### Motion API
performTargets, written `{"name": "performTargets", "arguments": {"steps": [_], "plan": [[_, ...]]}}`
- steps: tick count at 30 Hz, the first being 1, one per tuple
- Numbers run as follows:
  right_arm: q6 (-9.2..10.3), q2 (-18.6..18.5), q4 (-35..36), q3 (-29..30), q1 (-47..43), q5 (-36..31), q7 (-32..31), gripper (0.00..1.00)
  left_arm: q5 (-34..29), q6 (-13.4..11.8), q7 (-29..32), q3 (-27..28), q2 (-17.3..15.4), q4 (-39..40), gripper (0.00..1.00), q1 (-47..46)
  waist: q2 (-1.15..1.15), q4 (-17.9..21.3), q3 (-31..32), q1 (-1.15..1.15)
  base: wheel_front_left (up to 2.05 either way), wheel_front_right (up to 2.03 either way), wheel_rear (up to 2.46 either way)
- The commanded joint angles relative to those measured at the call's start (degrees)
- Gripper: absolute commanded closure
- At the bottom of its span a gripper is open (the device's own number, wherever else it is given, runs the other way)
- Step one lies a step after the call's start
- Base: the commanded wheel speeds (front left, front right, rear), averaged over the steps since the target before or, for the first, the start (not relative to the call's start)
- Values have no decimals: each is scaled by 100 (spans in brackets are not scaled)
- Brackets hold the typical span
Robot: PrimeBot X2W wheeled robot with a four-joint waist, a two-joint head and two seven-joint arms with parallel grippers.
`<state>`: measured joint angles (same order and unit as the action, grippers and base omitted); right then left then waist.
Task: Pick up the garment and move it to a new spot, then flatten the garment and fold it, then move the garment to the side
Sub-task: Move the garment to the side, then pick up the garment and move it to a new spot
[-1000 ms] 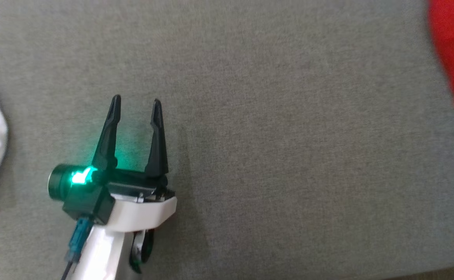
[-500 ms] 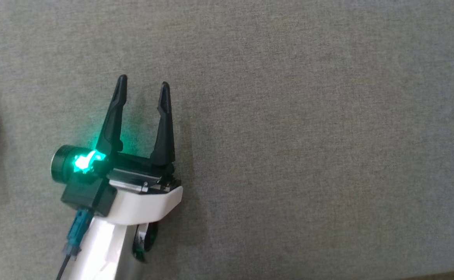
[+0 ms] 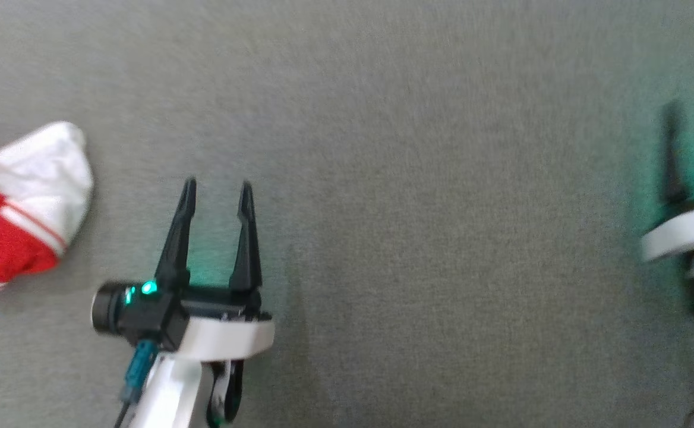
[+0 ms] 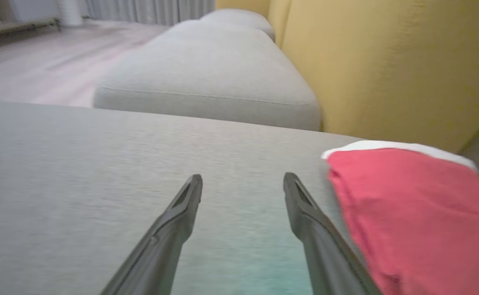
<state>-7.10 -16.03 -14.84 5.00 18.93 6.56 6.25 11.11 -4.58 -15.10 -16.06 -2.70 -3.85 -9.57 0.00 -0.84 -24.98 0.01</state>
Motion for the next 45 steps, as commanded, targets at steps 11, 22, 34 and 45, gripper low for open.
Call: {"name": "performTargets", "arguments": {"steps": [11, 22, 34, 45], "plan": [[-39, 795, -525, -1732, -655, 628, 871, 0, -215, -54, 10, 506, -18, -243, 0, 828, 0, -424, 2061, -1, 0, 0, 0], [-39, 1195, 171, -1268, -2114, 382, 874, 0, -332, -13, 10, 909, -18, -186, 0, 1694, 0, -332, 2923, -1, 0, 0, 0], [-39, 1272, 146, -1364, -2444, 309, 875, 0, -417, 76, 10, 1076, -18, -328, 0, 1981, 0, -149, 3064, -1, 0, 0, 0], [-39, 1280, 150, -1357, -2483, 327, 875, 0, -425, 67, 10, 1123, -18, -396, 0, 2014, 0, -191, 3046, -1, 0, 0, 0]]}}
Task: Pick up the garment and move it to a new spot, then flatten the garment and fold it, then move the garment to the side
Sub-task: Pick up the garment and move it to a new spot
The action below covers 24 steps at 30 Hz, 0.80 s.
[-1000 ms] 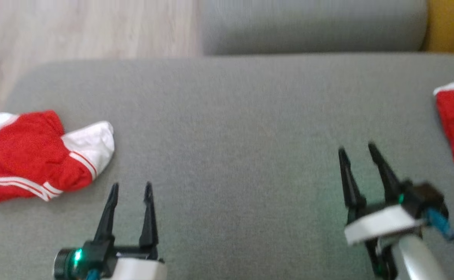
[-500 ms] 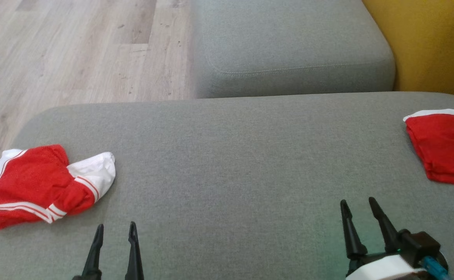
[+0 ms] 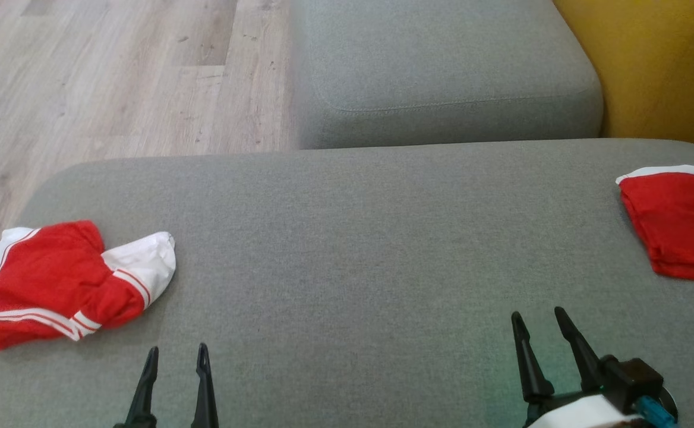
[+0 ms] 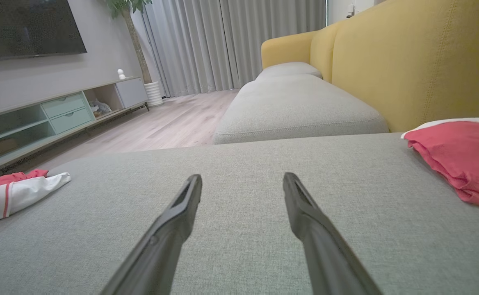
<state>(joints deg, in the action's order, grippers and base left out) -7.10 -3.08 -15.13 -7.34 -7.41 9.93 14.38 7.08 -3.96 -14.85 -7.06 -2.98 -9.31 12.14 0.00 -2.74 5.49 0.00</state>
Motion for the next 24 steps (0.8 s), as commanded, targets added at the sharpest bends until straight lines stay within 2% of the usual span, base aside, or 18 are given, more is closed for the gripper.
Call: {"name": "performTargets", "arguments": {"steps": [1, 6, 10, 24], "plan": [[-39, -14, 183, -116, 152, -8, 62, 0, -27, 10, -15, 221, 11, 142, 0, -160, 0, -7, -6, 0, 0, 0, 0], [-39, -12, 182, -66, 144, -5, 62, 0, -8, 23, -15, 206, 11, 86, 0, -193, 0, -82, -47, 0, 0, 0, 0], [-39, -13, 201, -6, 116, -9, 62, 0, -20, 17, -15, 176, 11, 47, 0, -257, 0, -308, -83, 0, 0, 0, 0], [-39, 14, 184, -76, 333, 77, 62, 0, -151, -118, -15, 512, 11, 195, 0, -306, 0, -1995, -300, 0, 0, 0, 0]]}}
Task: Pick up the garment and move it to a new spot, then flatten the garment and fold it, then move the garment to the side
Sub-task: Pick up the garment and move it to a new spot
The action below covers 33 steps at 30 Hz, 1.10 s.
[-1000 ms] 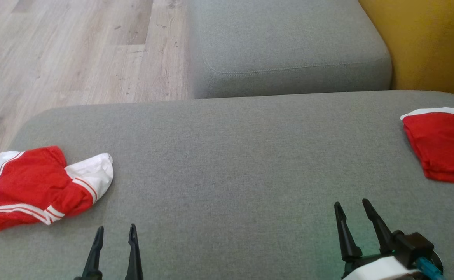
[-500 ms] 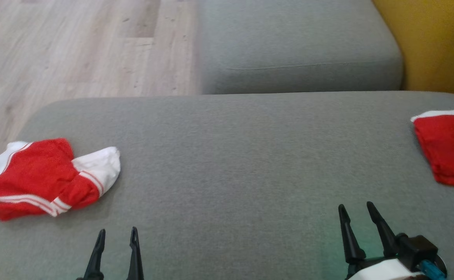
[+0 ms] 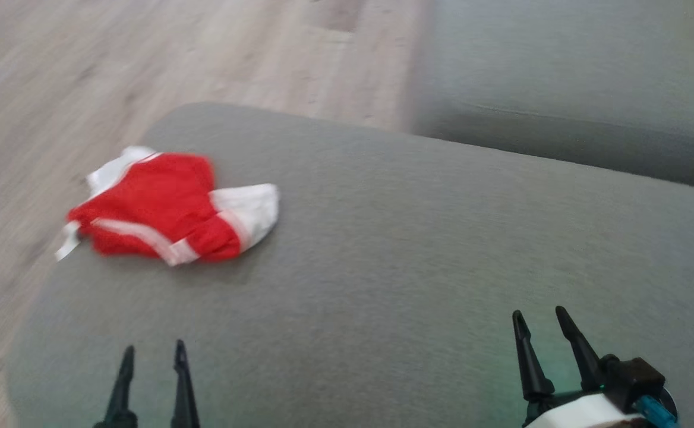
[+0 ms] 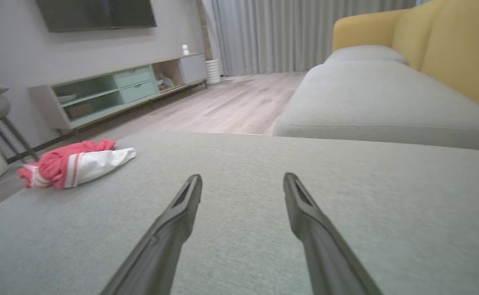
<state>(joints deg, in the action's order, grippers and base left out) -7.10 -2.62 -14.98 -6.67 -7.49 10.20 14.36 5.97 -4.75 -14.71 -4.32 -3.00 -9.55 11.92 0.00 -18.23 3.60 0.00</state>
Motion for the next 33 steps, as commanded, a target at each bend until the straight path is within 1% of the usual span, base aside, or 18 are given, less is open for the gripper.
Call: {"name": "performTargets", "arguments": {"steps": [1, 5, 7, 12, 16, 21, 24, 25, 27, 29, 33], "plan": [[-39, -31, 163, -155, 362, 47, 63, 0, -36, -36, -29, 268, 13, 229, 0, -274, 0, -539, -128, 0, 0, 0, 0], [-39, -28, 136, -170, 419, 63, 63, 0, -29, -26, -29, 367, 13, 269, 0, -260, 0, -831, -183, 0, 0, 0, 0], [-39, -28, 112, -202, 415, 69, 63, 0, -12, -23, -29, 412, 13, 278, 0, -251, 0, -916, -202, 0, 0, 0, 0], [-39, -38, 88, -201, 434, 23, 63, 0, 138, -52, -29, 541, 13, 334, 0, -269, 0, -933, -327, 0, 0, 0, 0], [-39, -97, 105, -77, 447, 61, 63, 0, 178, 15, -29, 626, 13, 386, 0, -406, 0, -883, -544, 0, 0, 0, 0], [-39, -500, 204, 1, 649, -71, 63, 0, 30, 242, -29, 733, 13, 387, 0, -1089, 0, -783, -1202, 0, 0, 0, 0], [-39, -760, 283, 12, 794, -195, 63, 0, 24, 421, -29, 725, 13, 227, 0, -1654, 0, -730, -1642, 0, 0, 0, 0], [-39, -853, 307, 13, 846, -232, 63, 0, 47, 442, -29, 717, 13, 135, 0, -1845, 0, -716, -1787, 0, 0, 0, 0], [-39, -1056, 352, -8, 957, -295, 63, 0, 106, 476, -29, 674, 13, -139, 0, -2237, 0, -689, -2078, 0, 0, 0, 0], [-39, -1261, 388, -21, 1071, -334, 63, 0, 204, 457, -29, 625, 13, -496, 0, -2650, 0, -676, -2321, 0, 0, 0, 0], [-39, -1581, 460, 23, 1216, -386, 63, 0, 746, 441, -29, 417, 13, -1418, 0, -3400, 0, -674, -2698, 0, 0, 0, 0]]}}
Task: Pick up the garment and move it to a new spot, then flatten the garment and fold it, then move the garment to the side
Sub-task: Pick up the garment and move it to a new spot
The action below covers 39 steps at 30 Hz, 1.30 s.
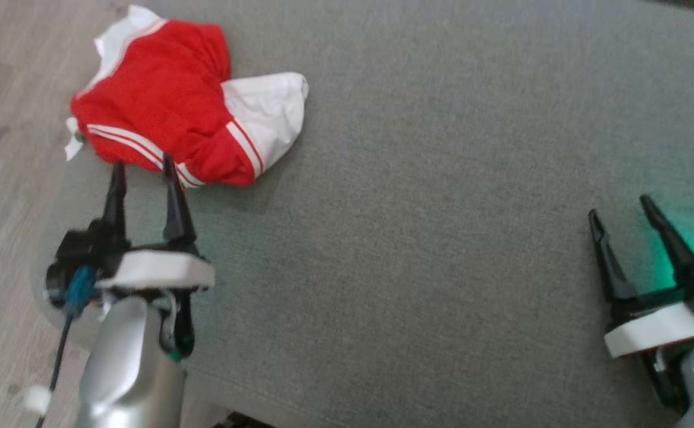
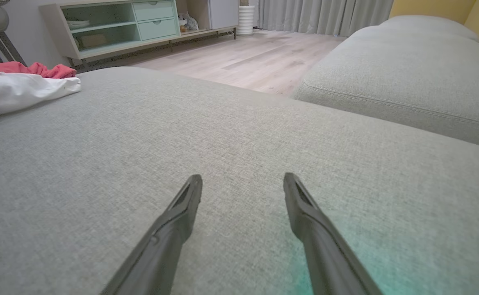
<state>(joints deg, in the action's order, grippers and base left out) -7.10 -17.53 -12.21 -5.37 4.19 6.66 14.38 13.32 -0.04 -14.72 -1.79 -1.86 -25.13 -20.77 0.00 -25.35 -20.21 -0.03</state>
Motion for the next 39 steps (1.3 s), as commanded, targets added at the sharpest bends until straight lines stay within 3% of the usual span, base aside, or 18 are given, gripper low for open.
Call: {"name": "performTargets", "arguments": {"steps": [1, 6, 10, 16, 17, 18, 19, 20, 23, 27, 32, 36, 39], "plan": [[-39, -133, 185, -69, 51, -26, 62, 0, 139, -68, -28, 108, -102, -141, 0, -282, 0, 37, -366, 3, 0, 0, 0], [-39, -263, 230, -42, 55, -36, 62, 0, 646, -203, -28, -233, -102, -1459, 0, -914, 0, 75, -491, 3, 0, 0, 0], [-39, -248, 258, -49, 134, -74, 62, 0, 971, -6, -28, -434, -102, -2101, 0, -1253, 0, 118, -569, 3, 0, 0, 0], [-39, -231, 260, -98, 234, -99, 62, 0, 1089, 191, -28, -510, -101, -2462, 0, -1600, 0, 170, -680, 3, 0, 0, 0], [-39, -234, 259, -106, 246, -99, 62, 0, 1107, 240, -28, -528, -101, -2546, 9, -1645, 0, 183, -697, 3, 0, 0, 0], [-39, -241, 260, -108, 249, -99, 62, 0, 1144, 294, -28, -551, -101, -2648, 51, -1692, 0, 196, -707, 3, 0, 0, 0], [-39, -250, 258, -103, 249, -100, 62, 0, 1186, 337, -28, -578, -101, -2768, 65, -1741, 0, 208, -715, 3, 0, 0, 0], [-39, -257, 256, -90, 250, -99, 62, 0, 1216, 374, -28, -620, -101, -2901, 100, -1792, 0, 219, -720, 3, 0, 0, 0], [-39, -261, 250, -64, 255, -96, 62, 0, 1254, 490, -28, -754, -102, -3164, 100, -1941, 0, 263, -689, 3, 0, 0, 0], [-39, -175, 265, -42, 290, -93, 62, 0, 1053, 471, -28, -687, -183, -2877, 100, -2004, 0, 343, -561, 3, 0, 0, 0], [-39, 154, 199, -140, 375, -51, 62, 0, 500, 354, -28, -535, -467, -1914, 100, -1889, 0, 637, -76, 3, 0, 0, 0], [-39, 495, 126, -288, 376, -12, 62, 0, 147, 343, -28, -452, -698, -1176, 100, -1790, 0, 1055, 449, 3, 0, 0, 0], [-39, 872, 155, -486, 364, 42, 62, 0, -74, 440, -28, -442, -987, -424, 100, -1666, 0, 1692, 885, 3, 0, 0, 0]]}}
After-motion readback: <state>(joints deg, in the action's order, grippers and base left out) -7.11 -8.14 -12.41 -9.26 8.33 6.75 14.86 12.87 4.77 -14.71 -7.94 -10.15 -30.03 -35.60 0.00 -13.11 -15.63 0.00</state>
